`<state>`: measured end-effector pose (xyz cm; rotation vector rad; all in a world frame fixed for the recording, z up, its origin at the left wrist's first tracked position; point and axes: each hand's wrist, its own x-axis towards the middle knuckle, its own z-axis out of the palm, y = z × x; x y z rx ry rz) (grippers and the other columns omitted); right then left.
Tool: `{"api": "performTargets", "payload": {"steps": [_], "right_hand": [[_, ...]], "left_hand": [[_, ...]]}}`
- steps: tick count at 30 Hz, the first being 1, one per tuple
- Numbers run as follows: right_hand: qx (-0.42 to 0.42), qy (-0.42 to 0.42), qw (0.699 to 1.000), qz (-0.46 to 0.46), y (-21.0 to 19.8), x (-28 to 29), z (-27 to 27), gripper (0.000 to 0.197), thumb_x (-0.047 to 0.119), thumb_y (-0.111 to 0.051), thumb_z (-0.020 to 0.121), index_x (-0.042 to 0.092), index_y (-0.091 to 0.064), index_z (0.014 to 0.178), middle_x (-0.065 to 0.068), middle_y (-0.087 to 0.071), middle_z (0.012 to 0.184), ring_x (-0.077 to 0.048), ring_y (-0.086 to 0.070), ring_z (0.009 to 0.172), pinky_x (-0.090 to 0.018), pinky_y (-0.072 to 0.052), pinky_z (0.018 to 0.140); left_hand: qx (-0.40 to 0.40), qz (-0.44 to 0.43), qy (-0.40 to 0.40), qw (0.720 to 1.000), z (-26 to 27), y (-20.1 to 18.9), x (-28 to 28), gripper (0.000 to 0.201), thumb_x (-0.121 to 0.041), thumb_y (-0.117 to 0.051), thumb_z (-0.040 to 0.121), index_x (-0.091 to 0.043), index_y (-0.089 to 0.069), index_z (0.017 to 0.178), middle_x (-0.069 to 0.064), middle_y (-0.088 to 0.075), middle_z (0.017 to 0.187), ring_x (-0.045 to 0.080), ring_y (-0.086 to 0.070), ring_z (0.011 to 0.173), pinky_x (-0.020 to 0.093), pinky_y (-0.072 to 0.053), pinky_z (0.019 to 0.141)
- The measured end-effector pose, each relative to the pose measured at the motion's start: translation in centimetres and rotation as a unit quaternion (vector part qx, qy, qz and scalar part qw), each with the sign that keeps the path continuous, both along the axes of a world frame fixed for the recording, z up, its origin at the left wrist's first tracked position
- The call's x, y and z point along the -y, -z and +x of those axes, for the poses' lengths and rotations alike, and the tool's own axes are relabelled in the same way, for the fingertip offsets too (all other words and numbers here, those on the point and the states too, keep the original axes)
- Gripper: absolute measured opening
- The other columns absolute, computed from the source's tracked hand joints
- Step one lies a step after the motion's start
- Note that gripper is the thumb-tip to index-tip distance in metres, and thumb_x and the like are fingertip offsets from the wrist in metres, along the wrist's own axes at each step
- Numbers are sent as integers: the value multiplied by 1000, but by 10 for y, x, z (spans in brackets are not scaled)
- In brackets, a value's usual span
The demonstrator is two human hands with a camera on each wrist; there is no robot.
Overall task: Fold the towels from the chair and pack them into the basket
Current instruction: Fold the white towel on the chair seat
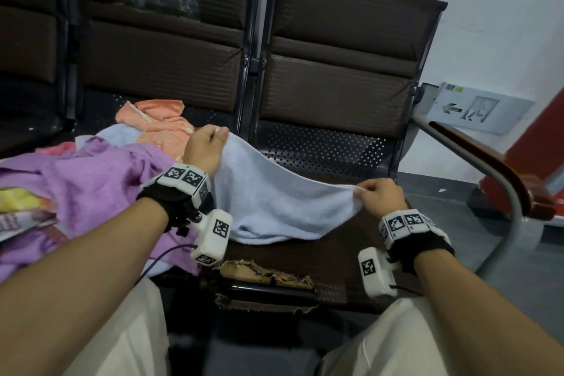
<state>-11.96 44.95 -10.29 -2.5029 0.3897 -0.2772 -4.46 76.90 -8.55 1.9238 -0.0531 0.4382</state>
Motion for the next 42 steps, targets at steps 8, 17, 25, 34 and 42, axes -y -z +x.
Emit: {"api": "performTargets", "payload": {"steps": [8,17,25,34,42], "right_hand": [[163,7,979,125,-69,-15,0,13,18,-49,89,19,-59,82,-4,-61,88,-24,-55,88,-30,-38,75],[333,72,940,28,-170,-9,-10,20,27,-63,86,12,-72,95,-10,-71,91,-24,-62,94,-19,-34,74],[213,109,963,127,-81,0,10,31,36,-64,85,12,-62,65,-3,-60,68,-20,-55,76,-26,-37,72],[119,46,953,274,4,-5,43,8,14,-65,85,7,-67,87,-5,-63,83,-14,-55,76,-27,-44,72],[-21,-137,938,316,-2,-38,33,29,-4,-48,85,7,-74,79,-5,-69,74,-9,-59,60,-18,-47,50]], "left_hand": [[17,-95,-51,994,0,-56,8,28,-27,-41,98,-8,-61,98,9,-63,96,24,-54,92,30,-39,79],[137,-98,-96,981,4,-129,-13,30,-22,-46,97,4,-62,96,7,-52,83,15,-44,80,21,-29,63],[21,-1,-59,998,20,-53,0,31,-20,-40,100,-2,-48,76,16,-46,79,21,-41,78,28,-27,66],[-102,-58,54,992,49,44,31,35,-34,-45,96,-12,-60,73,8,-58,73,19,-52,78,32,-39,74],[-146,-141,54,978,48,67,34,37,-43,-55,90,-18,-64,64,-4,-62,64,20,-57,71,35,-49,77]]}}
